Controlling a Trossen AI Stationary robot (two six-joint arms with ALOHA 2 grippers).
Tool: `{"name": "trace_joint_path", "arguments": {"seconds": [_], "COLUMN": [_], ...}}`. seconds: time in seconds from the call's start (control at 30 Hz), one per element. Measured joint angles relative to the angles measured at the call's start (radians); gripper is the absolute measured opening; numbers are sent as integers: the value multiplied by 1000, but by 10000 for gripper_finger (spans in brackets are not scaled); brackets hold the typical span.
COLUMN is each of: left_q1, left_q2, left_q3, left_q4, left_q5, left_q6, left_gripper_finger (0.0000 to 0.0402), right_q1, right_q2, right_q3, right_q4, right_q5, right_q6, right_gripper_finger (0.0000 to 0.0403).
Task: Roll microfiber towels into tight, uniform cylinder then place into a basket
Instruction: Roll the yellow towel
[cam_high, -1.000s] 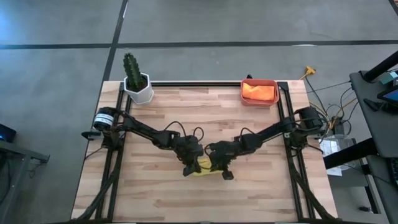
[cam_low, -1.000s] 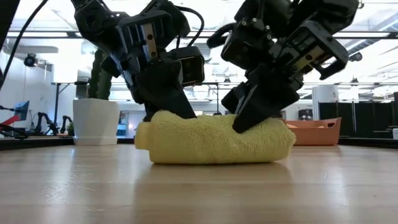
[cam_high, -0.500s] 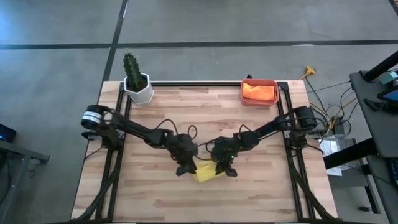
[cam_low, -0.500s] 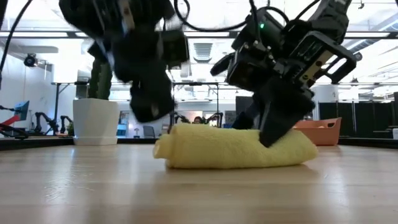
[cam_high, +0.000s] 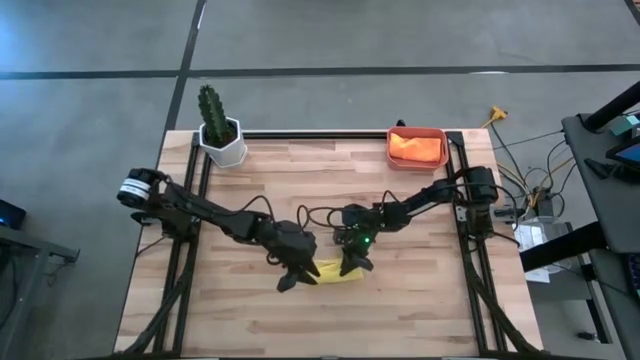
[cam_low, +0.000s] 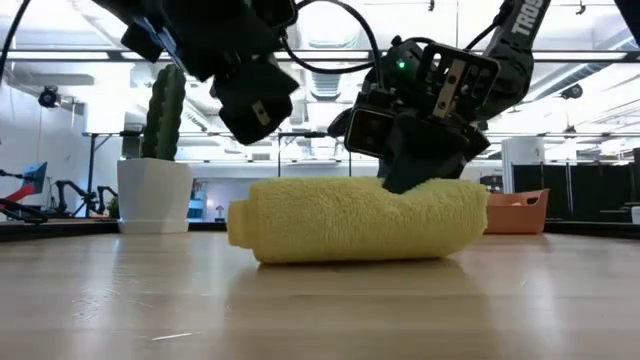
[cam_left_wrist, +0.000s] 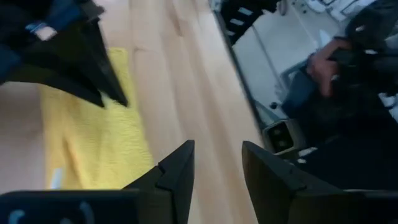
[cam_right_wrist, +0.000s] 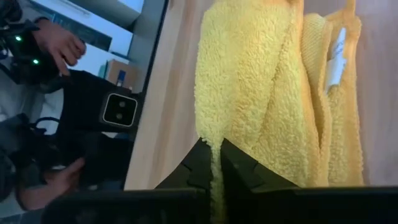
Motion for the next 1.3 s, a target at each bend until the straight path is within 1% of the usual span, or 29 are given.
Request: {"name": "trace_joint_path", "arguments": {"seconds": [0.1,0.23,0.43,0.6,0.77,0.93,1.03,1.2,1.3], "left_q1": [0,0,2,1,-1,-1,0,1,3], "left_q2": [24,52,97,129,170,235,251,243,230], "left_q3": [-1,9,35,55,72,65,70,69,69], "left_q4": [0,12,18,94,70,43,35,29,26], "left_q5": [-60,-149,-152,-133,-129,-130,-155,-286,-305], "left_q6": [30,46,80,82,129,127,124,124,124], "left_gripper_finger": [118,118,118,118,118,118,118,118,118], "right_q1": [-7,-7,-11,-13,-14,-15,-15,-15,-11], "right_q2": [1,6,7,7,7,7,6,3,3], "right_q3": [0,0,-3,-7,-5,-2,1,1,0], "right_q4": [-1,0,3,4,7,11,17,44,43], "right_q5": [4,53,69,78,85,89,91,90,89], "right_q6": [-5,-10,-29,-7,21,54,78,120,130], "right_gripper_finger": [13,13,13,13,13,13,13,13,13]}}
